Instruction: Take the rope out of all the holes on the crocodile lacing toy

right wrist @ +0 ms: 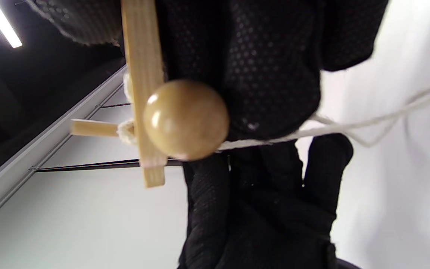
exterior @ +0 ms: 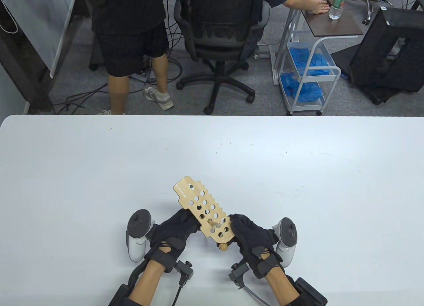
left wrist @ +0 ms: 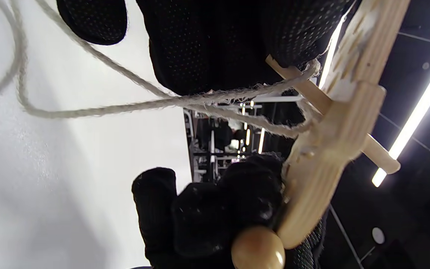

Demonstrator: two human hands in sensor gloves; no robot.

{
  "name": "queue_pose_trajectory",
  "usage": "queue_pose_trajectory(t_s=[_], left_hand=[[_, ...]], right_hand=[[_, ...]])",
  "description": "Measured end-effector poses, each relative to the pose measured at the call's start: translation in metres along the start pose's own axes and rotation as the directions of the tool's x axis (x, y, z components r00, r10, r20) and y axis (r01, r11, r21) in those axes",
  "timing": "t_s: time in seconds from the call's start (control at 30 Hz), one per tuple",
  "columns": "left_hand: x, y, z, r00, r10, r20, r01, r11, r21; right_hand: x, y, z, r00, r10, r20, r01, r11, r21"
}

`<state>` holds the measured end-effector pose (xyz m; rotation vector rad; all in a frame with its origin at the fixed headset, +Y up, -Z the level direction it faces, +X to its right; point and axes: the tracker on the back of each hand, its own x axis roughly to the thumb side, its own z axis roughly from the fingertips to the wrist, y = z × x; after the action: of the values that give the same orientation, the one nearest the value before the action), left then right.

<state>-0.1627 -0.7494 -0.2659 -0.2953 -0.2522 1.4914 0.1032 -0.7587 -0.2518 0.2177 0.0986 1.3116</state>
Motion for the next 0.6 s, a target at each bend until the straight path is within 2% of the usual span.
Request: queue_pose_trajectory(t_s=[0.1,0.37,0.5,0.6], left_hand=[[0.000,-0.003,0.000,1.000,0.013,0.016,-0.013,1.000,-0.026],[-0.001,-0.009,-0.001,0.991,0.127,0.052,-0.119,0.984,-0.131],[0.001,-0.010,-0.002,0.994,0.091,0.066,-0.082,0.989,-0.127],[0.002,-0.010,-0.001,0.993,0.094,0.067,-0.085,0.988,-0.131]], right_hand=[[0.002,-0.004,0.001,1.000,0.014,0.007,-0.013,0.998,-0.058],[0.006,-0.012,0.002,0.996,0.089,0.016,-0.087,0.989,-0.123],[0.013,-0.009,0.002,0.970,0.238,0.055,-0.230,0.967,-0.112],[0.018,-0.005,0.003,0.924,0.371,0.094,-0.361,0.926,-0.113]])
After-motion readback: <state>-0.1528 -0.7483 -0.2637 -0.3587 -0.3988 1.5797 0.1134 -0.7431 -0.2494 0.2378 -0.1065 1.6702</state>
